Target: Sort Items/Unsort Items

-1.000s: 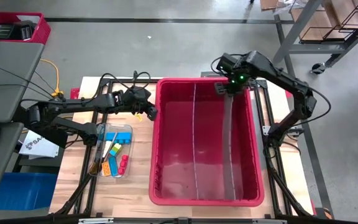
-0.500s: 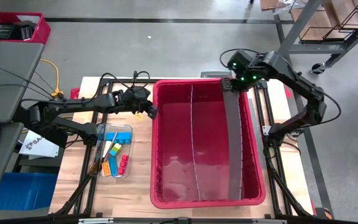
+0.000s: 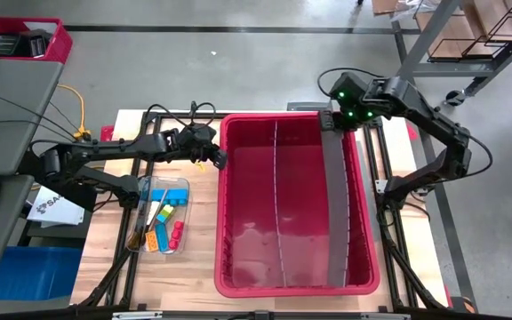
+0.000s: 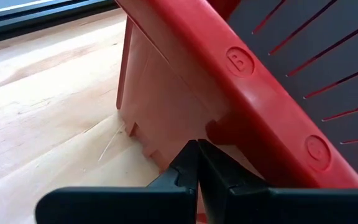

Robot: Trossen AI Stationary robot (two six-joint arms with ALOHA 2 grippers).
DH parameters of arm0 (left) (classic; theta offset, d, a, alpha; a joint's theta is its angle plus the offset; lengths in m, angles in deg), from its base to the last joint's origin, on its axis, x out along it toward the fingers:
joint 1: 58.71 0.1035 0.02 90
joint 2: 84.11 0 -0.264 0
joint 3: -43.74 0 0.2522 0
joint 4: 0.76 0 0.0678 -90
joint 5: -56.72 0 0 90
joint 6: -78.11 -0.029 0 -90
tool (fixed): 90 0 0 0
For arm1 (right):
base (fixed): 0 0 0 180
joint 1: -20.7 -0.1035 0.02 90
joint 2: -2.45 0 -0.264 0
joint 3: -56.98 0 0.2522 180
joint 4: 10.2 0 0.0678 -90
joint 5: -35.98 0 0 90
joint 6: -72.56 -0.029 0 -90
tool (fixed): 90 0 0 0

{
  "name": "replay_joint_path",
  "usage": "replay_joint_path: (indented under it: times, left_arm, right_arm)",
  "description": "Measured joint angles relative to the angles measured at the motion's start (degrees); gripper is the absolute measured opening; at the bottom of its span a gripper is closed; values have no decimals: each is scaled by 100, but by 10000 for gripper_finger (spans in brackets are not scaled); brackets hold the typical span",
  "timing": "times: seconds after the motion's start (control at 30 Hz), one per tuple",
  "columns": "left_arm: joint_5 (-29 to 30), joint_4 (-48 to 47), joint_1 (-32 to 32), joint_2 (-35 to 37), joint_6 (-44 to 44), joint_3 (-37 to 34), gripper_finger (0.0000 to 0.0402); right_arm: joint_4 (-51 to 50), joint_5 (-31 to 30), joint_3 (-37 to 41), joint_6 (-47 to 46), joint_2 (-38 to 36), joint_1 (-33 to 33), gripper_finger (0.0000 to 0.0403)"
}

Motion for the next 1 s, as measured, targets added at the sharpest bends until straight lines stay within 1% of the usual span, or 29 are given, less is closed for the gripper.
replay_joint_path:
  times: [0.2, 0.4, 0.5, 0.57, 0.67, 0.77, 0.83, 1.0]
  left_arm:
    - [12, -8, 0, 0, 7, 0, 0]
    - [31, -25, 0, 2, 22, 0, 0]
    - [68, -8, 0, 0, 22, 0, 0]
    - [77, -5, 0, 0, 18, 0, 0]
    - [79, -6, 0, 0, 15, 0, 0]
    - [74, -13, 0, 0, 17, 0, 0]
    - [76, -11, 0, -1, 61, -2, 0]
    - [74, -7, 0, -2, 103, -2, 0]
  right_arm:
    - [53, -86, -36, -55, -76, -233, 0]
    - [79, -489, -661, -133, -90, -548, 0]
    - [244, -562, -929, -175, -103, -620, 0]
    - [213, -544, -975, -178, -103, -663, 0]
    - [140, -722, -981, -254, -91, -735, 0]
    - [-352, -839, -981, -349, -90, -773, 0]
    - [-606, -851, -981, -476, -90, -773, 0]
    - [-580, -688, -985, -587, -161, -836, 0]
